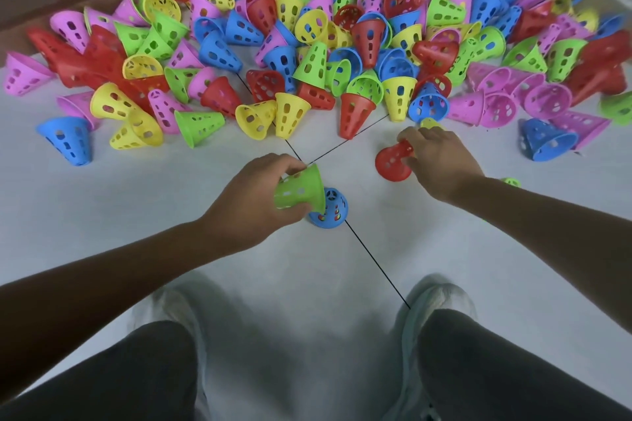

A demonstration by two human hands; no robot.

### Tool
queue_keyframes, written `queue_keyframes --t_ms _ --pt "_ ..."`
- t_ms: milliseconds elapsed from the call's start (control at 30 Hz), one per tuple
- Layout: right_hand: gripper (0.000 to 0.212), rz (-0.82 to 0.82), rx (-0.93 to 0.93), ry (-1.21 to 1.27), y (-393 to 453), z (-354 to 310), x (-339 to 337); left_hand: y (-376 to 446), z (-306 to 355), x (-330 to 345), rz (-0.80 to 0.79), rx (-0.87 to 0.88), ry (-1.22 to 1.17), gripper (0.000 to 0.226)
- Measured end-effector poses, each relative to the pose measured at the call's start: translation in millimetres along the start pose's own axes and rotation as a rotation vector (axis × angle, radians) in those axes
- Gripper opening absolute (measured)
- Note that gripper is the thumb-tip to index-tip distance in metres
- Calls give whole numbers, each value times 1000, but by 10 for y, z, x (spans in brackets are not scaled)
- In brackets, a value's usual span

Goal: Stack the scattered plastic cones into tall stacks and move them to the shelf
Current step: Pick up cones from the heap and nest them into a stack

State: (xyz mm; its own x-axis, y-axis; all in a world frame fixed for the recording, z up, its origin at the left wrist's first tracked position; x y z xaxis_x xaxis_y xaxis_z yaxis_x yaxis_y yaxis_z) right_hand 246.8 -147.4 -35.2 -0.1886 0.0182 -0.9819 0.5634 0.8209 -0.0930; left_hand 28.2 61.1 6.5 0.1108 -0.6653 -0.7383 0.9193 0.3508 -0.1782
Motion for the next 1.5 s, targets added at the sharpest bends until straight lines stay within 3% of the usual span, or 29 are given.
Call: queue_keyframes --t_ms 233,600,800,1000,1200,1500 --pt "30 123 25 138 -258 -150 50 14 112 215 -62 93 149 52" --pt "28 270 215 572 -575 -390 -146 193 143 526 -132 59 133 62" --pt "26 325 141 711 -646 -643 -229 113 23 526 -153 23 103 60" --pt "32 225 -50 542 -583 -884 -133 99 -294 390 -153 -17 104 59" --pt "32 87 -176 422 -491 -1007 25 326 -534 85 -17 -11 199 49" --pt "38 -51 -158 467 -310 -942 78 701 -775 -327 151 -60 313 52"
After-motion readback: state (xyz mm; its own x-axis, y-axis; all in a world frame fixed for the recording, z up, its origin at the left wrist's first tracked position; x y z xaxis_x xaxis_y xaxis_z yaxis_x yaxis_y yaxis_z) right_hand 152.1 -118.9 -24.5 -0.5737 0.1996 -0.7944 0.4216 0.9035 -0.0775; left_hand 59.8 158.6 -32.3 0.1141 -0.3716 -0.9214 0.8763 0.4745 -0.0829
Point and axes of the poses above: each hand's wrist, its own y-axis towards the middle knuckle, its own x-axis out of the palm, z = x × y, the point moved 4 cm from there along y, towards the middle knuckle, and after that the axes turned 7 degrees about -x, right-handed, at the moved point
